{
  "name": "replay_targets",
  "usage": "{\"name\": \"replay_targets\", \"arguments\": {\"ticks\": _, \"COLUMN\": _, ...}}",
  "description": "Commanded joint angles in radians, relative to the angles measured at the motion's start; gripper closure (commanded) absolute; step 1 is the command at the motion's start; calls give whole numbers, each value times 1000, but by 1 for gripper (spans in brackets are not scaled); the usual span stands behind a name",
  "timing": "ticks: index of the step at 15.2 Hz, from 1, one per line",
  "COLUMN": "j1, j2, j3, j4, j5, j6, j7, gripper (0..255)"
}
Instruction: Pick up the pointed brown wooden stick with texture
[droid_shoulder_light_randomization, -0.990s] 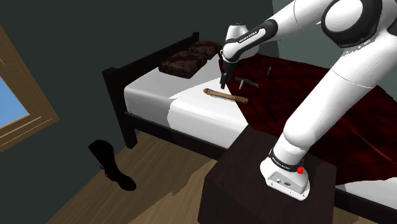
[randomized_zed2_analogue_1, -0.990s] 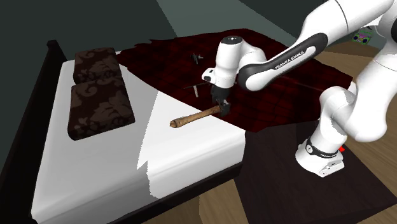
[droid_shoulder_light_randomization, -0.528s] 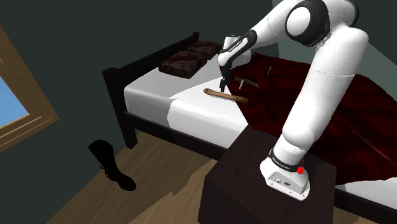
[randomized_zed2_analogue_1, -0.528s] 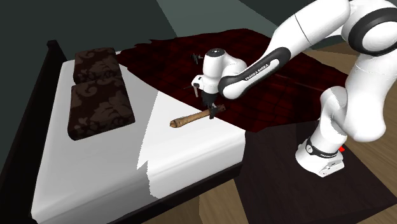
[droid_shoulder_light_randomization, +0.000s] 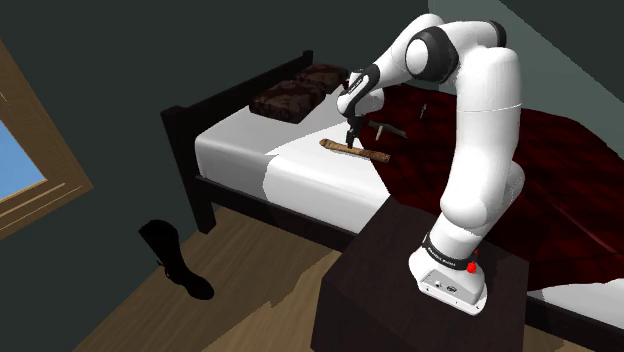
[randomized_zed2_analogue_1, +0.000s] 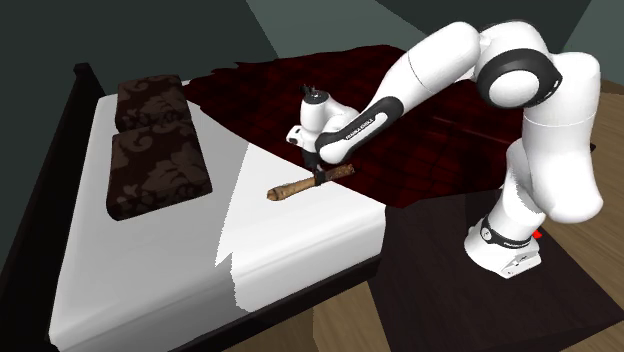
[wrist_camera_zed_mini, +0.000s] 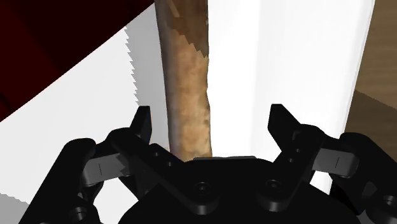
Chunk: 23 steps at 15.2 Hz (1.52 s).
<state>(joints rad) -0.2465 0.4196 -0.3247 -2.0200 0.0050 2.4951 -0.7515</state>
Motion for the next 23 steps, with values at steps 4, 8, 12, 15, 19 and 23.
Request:
{"name": "replay_targets", "arguments": {"ticks": 4, "j1": -37, "j2": 112, "j3": 13, "j4": 82, "j5": 20, "j6": 29, "j7": -34, "gripper": 0}}
{"name": "replay_targets", "arguments": {"ticks": 8, "j1": -45, "j2": 153, "j3": 23, "j4": 85, "j5": 31, "j6": 67, "j7": -36, "gripper": 0}}
{"name": "replay_targets", "arguments": {"ticks": 12, "j1": -49, "j2": 172, "j3": 28, "j4": 88, "j5": 35, "j6": 82, "j7": -37, "gripper": 255}}
{"name": "replay_targets", "arguments": {"ticks": 15, "j1": -48, "j2": 171, "j3": 28, "j4": 87, "j5": 35, "j6": 82, "j7": -37, "gripper": 255}}
{"name": "replay_targets", "arguments": {"ticks": 19, "j1": -48, "j2": 171, "j3": 27, "j4": 88, "j5": 35, "j6": 80, "j7": -36, "gripper": 255}}
{"name": "replay_targets", "arguments": {"ticks": 23, "j1": -44, "j2": 149, "j3": 22, "j4": 84, "j5": 30, "j6": 63, "j7": -36, "gripper": 255}}
